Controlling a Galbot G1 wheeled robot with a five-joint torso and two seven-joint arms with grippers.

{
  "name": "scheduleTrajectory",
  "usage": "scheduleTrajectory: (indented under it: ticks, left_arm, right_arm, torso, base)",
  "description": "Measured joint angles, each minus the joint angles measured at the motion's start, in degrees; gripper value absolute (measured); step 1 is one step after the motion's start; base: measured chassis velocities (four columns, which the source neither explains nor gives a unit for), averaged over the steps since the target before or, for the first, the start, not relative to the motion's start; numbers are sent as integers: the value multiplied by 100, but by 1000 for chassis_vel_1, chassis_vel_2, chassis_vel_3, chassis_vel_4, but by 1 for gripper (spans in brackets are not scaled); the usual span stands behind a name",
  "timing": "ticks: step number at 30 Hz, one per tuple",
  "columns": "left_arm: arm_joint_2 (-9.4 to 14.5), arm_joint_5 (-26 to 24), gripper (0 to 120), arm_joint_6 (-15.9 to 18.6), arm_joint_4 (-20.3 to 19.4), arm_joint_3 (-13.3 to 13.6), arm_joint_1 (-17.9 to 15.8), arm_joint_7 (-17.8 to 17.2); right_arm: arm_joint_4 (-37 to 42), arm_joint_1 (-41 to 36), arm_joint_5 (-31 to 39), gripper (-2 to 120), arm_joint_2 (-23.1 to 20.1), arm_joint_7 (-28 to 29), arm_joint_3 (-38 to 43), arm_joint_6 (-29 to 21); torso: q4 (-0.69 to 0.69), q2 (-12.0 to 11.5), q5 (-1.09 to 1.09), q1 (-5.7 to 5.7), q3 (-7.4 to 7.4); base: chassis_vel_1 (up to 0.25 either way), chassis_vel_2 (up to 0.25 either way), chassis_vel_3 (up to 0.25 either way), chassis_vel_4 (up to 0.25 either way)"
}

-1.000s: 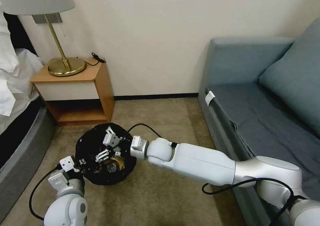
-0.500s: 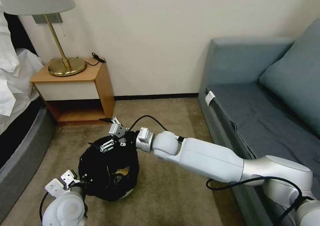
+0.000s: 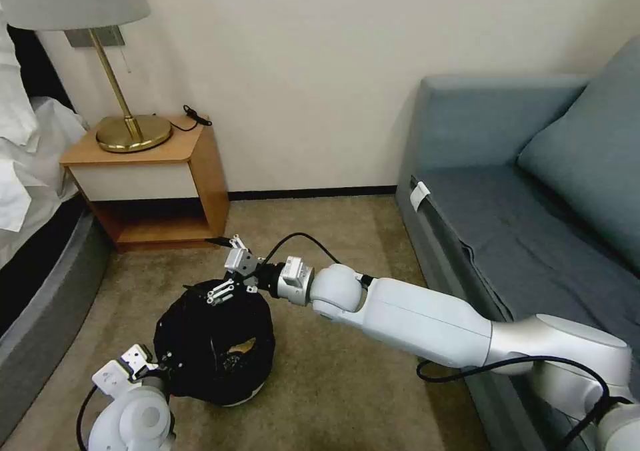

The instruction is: Pick up the trash bin, then pick up the garbage on the floor and place it into the trash bin.

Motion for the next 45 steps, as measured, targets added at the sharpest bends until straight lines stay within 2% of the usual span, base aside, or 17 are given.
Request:
scheduleTrajectory:
  ticks: [3, 4, 5, 8, 10, 12, 16, 18, 20, 23, 24, 26, 28, 30, 32, 37, 45]
  left_arm:
    - [0, 1072, 45, -792, -118, -65, 197, 1084]
    - [0, 1072, 45, -792, -118, -65, 197, 1084]
    - [0, 1500, 51, -1248, -184, -110, 281, 1694]
    - [0, 2128, 64, -1958, -283, -219, 436, 2906]
    - [0, 2148, 64, -1981, -286, -224, 440, 2946]
    - [0, 2488, 79, -2492, -312, -291, 464, 3593]
    - [2, 2545, 90, -2574, -344, -291, 448, 3739]
    - [72, 2598, 98, -2620, -336, -261, 453, 3772]
    - [98, 2618, 100, -2625, -328, -248, 453, 3772]
    - [137, 2710, 100, -2619, -360, -160, 455, 3772]
    - [143, 2765, 100, -2601, -396, -117, 467, 3790]
    - [143, 2798, 100, -2600, -423, -87, 472, 3814]
    - [190, 2837, 100, -2599, -469, -6, 520, 3835]
    - [213, 2854, 100, -2599, -471, 9, 533, 3845]
    - [318, 2885, 100, -2604, -472, 64, 563, 3884]
    - [435, 2879, 100, -2612, -457, 132, 612, 3885]
    - [433, 2957, 100, -2697, -438, 245, 701, 3708]
  right_arm:
    - [92, -19, 62, 100, -174, -10, 69, -61]
    - [92, -19, 62, 100, -174, -10, 69, -61]
    - [142, -44, 129, 100, -246, 0, 110, -84]
    - [359, -162, 385, 100, -458, 153, 324, -221]
    - [383, -176, 405, 100, -481, 182, 351, -238]
    - [944, -602, 625, 100, -930, 818, 1003, -517]
    - [1671, -1364, 825, 100, -1400, 1743, 2053, -992]
    - [2207, -2187, 644, 100, -1753, 2207, 3232, -1275]
    - [2385, -2478, 534, 100, -1824, 2299, 3618, -1316]
    - [3120, -3790, 207, 100, -1814, 2557, 4997, -1404]
    - [3495, -4372, 49, 100, -1685, 2613, 5558, -1434]
    - [3742, -4760, -99, 100, -1541, 2645, 5910, -1464]
    - [4292, -5839, -708, 100, -983, 2705, 6678, -1532]
    - [4392, -6084, -886, 100, -822, 2724, 6812, -1561]
    - [4816, -6899, -1655, 100, 24, 2822, 7182, -1782]
    - [5076, -7424, -2275, 100, 684, 2873, 7168, -1865]
    - [4983, -7649, -2704, 100, 968, 2754, 7009, -1792]
  torso:
    - [0, 0, 0, 0, 0]
    - [0, 0, 0, 0, 0]
    - [0, 0, 1, 0, 0]
    - [2, 0, 2, 0, 0]
    - [2, 0, 1, 0, 0]
    - [1, 0, 2, 0, 0]
    - [-1, 0, 2, 0, 0]
    - [-1, 0, 2, 0, -1]
    - [-2, 1, 2, 0, -1]
    - [-1, 1, 2, 0, -1]
    - [-2, 1, 3, 0, 0]
    - [-1, 1, 1, 0, -1]
    - [-1, 1, 2, 0, -1]
    - [-1, 1, 2, 0, -1]
    - [-3, 1, 1, -1, -1]
    - [1, 1, -2, -1, -1]
    - [1, 1, -1, 0, 0]
  base:
    - [0, 0, 0, 0]
    - [0, 0, 0, 0]
    - [0, 0, 0, 0]
    - [0, 0, 0, 0]
    - [0, 0, 0, 0]
    - [0, 0, 0, 0]
    - [0, 0, 0, 0]
    - [0, 0, 0, 0]
    - [0, 0, 0, 0]
    - [0, 0, 0, 0]
    - [0, 0, 0, 0]
    - [0, 0, 0, 0]
    - [0, 0, 0, 0]
    - [0, 0, 0, 0]
    - [0, 0, 0, 0]
    - [0, 0, 0, 0]
    - [0, 0, 0, 0]
